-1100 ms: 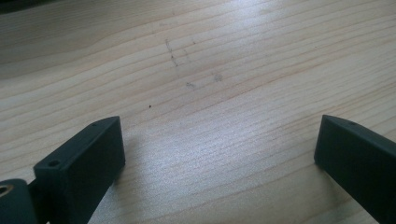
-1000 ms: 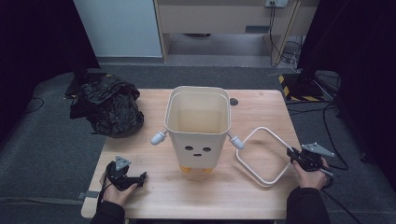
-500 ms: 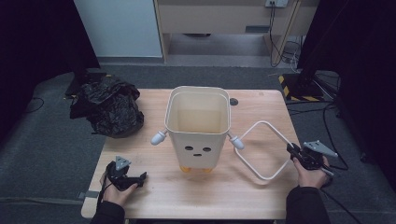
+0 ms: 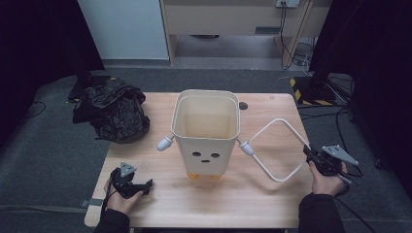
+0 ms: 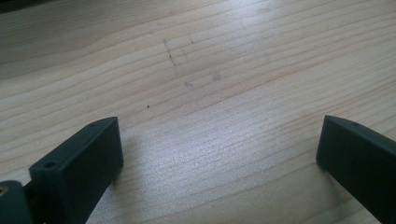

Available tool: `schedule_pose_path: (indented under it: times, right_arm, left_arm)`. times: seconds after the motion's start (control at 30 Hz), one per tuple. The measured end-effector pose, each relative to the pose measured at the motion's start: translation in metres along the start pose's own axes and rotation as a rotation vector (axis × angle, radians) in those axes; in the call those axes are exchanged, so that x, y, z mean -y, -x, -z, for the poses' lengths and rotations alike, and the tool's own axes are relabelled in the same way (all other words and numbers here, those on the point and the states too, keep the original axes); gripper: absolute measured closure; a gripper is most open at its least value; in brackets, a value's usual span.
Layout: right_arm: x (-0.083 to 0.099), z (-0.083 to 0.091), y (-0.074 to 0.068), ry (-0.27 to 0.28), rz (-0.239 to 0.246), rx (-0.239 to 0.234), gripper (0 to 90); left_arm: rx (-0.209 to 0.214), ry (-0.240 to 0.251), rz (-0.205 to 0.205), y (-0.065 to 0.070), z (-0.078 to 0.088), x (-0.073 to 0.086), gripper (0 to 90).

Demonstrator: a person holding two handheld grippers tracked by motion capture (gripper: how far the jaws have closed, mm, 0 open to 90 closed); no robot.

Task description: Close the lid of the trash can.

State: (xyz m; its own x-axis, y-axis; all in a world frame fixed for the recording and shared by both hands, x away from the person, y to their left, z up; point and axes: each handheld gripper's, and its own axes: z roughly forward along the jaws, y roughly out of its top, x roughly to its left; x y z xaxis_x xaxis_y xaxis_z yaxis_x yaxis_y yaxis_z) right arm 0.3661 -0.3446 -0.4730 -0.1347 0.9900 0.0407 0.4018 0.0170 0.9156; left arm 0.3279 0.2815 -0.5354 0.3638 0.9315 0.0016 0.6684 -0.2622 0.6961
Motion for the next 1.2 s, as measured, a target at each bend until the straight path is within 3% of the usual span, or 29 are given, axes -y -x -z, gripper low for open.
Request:
schedule_pose_path:
  times: [0.33,0.57,1.2]
  right_arm:
    - [-0.011,0.008,-0.001,0.073,-0.018,0.024,77.6]
    - [-0.019,0.013,-0.003,0.102,-0.002,0.035,77.6]
    - [-0.054,0.04,-0.014,0.237,0.001,0.004,77.7]
  left_arm:
    - [0.0,0.0,0.0,0.0,0.0,0.0,0.0]
    - [0.0,0.0,0.0,0.0,0.0,0.0,0.0]
    - [0.001,0.0,0.0,0.0,0.0,0.0,0.0]
